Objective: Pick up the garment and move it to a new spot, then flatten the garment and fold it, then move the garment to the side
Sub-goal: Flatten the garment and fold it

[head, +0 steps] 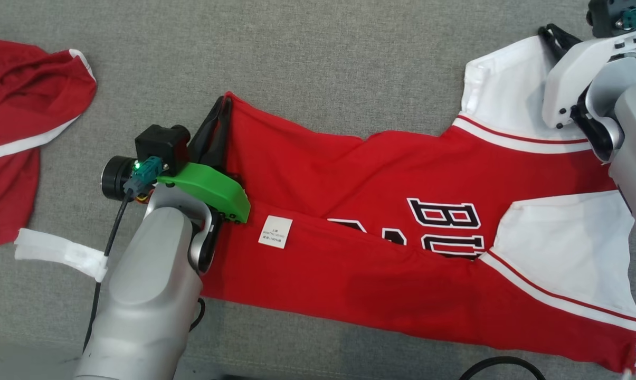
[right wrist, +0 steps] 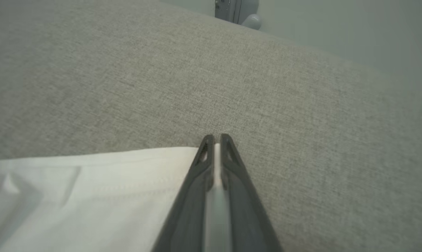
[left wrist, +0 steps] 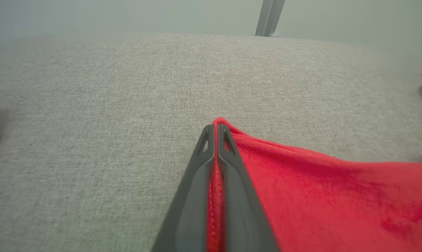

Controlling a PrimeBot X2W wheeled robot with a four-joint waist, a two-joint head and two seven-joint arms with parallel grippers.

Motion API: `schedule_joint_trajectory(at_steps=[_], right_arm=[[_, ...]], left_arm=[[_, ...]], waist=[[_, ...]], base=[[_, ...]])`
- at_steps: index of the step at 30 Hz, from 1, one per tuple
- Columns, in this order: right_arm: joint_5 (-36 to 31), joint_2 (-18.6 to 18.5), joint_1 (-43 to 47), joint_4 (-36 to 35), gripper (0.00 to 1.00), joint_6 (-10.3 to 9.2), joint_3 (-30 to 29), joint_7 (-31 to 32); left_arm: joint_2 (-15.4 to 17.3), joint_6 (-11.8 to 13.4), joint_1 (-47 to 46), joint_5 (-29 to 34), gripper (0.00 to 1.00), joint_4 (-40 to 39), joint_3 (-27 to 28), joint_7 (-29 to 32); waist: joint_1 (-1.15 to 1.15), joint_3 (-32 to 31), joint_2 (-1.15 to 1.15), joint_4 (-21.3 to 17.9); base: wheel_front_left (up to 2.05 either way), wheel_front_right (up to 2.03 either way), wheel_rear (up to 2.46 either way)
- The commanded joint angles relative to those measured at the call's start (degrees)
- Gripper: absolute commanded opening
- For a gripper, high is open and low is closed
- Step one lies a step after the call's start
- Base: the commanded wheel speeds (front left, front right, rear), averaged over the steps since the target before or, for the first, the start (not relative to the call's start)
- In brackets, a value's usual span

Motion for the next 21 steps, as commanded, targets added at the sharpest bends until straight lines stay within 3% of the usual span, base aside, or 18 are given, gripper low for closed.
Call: schedule_joint_trajectory(at_steps=[1, 10, 21], right_arm=[[-1.01, -0.93, 0.42, 1.61, 0.0, -0.15, 0.53, -0.85], [-2.71, 0.33, -3.16, 7.24, 0.0, -0.14, -1.7, -12.07], [0.14, 4.0, 1.25, 5.62, 0.0, -0.14, -1.44, -16.82]], left_arm=[[0.11, 0.46, -1.1, -0.14, 0.0, 0.08, 0.55, 0.0], [0.13, 1.83, -0.89, 2.45, 0.0, 0.41, 4.36, -0.01], [0.24, 0.32, 3.7, 5.63, 0.0, -0.11, 8.33, 0.0]], waist=[[0.0, 0.24, 0.0, -0.22], [0.0, -1.29, 0.0, -1.95], [0.0, -7.27, 0.0, -5.09]], base=[[0.0, 0.0, 0.0], [0.0, 0.0, 0.0], [0.0, 0.0, 0.0]])
